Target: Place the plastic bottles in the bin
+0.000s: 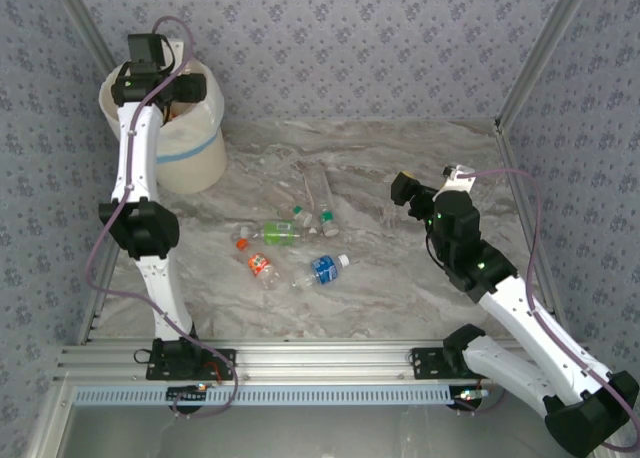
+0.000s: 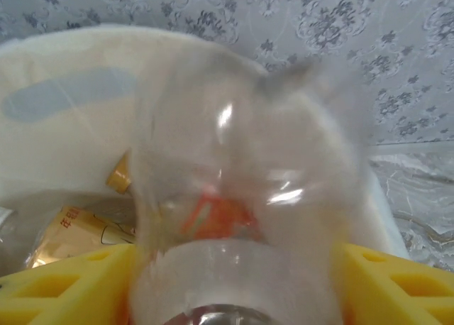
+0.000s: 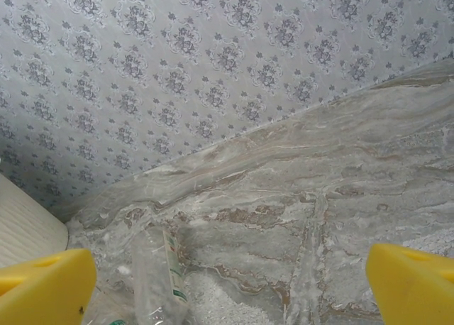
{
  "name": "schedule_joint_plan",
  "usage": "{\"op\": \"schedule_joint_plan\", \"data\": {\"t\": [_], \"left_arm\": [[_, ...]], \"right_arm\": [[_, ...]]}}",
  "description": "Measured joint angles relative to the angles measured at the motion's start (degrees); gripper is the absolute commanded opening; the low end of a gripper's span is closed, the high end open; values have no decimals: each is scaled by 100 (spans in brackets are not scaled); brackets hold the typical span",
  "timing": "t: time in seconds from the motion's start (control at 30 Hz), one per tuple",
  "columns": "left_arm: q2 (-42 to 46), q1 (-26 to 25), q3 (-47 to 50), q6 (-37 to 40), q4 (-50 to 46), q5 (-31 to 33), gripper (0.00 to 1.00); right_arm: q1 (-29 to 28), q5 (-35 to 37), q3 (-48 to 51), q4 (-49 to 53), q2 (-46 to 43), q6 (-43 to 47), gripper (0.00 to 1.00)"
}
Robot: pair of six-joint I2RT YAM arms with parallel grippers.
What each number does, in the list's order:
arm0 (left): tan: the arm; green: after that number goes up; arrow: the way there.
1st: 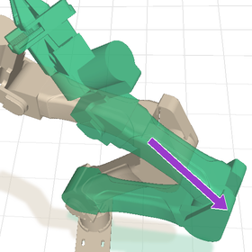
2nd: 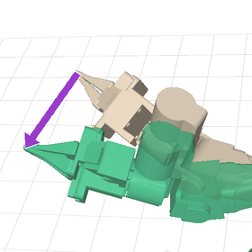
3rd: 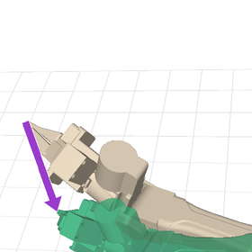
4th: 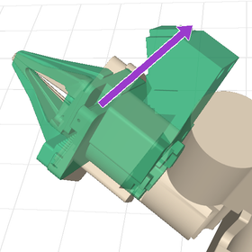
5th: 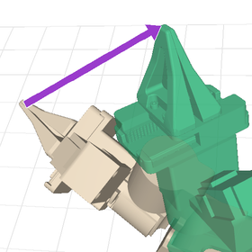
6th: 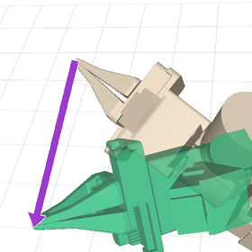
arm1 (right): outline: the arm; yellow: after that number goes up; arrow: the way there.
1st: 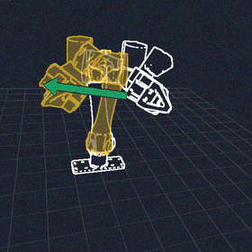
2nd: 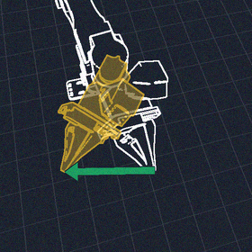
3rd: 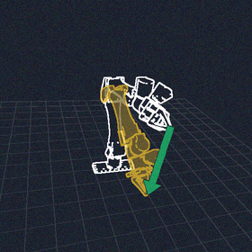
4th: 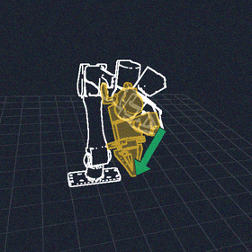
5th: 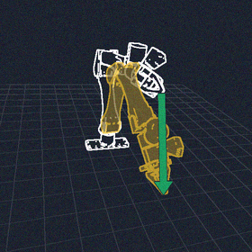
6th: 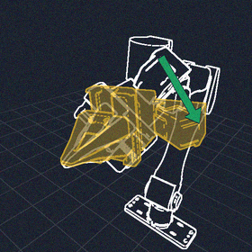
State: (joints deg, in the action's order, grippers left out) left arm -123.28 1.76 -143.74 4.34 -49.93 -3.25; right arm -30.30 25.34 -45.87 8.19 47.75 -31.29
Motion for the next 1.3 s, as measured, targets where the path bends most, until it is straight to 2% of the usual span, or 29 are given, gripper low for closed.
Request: {"op": "schedule_joint_plan", "data": {"t": [0.13, 0.27, 0.5, 0.67, 0.83, 0.97, 1.13, 1.3], "left_arm": [[50, 4, -48, -138, 7, -212, 92], [144, 7, -48, -455, 7, -422, 99], [570, -131, -50, -1316, -120, -901, 99], [962, -846, 122, -1801, -260, -713, 100], [1519, -1674, 1399, -2166, 50, -393, 99], [1845, -2074, 2651, -2470, 483, -136, 99], [2232, -2179, 4157, -2855, 1019, 33, 100], [2876, -2164, 5407, -3150, 1388, 74, 100]], "right_arm": [[22, 0, 0, -4, 39, -9, 100], [35, -2, 0, 0, 146, -57, 100], [92, -11, 13, 9, 317, -92, 100], [146, -225, 15, 83, 745, -136, 100], [146, -448, 20, 260, 1082, -236, 100], [146, -693, 138, 262, 1154, -286, 100], [92, -1113, 385, 70, 1545, -435, 100], [-317, -1364, 356, -105, 2409, -496, 99]]}}
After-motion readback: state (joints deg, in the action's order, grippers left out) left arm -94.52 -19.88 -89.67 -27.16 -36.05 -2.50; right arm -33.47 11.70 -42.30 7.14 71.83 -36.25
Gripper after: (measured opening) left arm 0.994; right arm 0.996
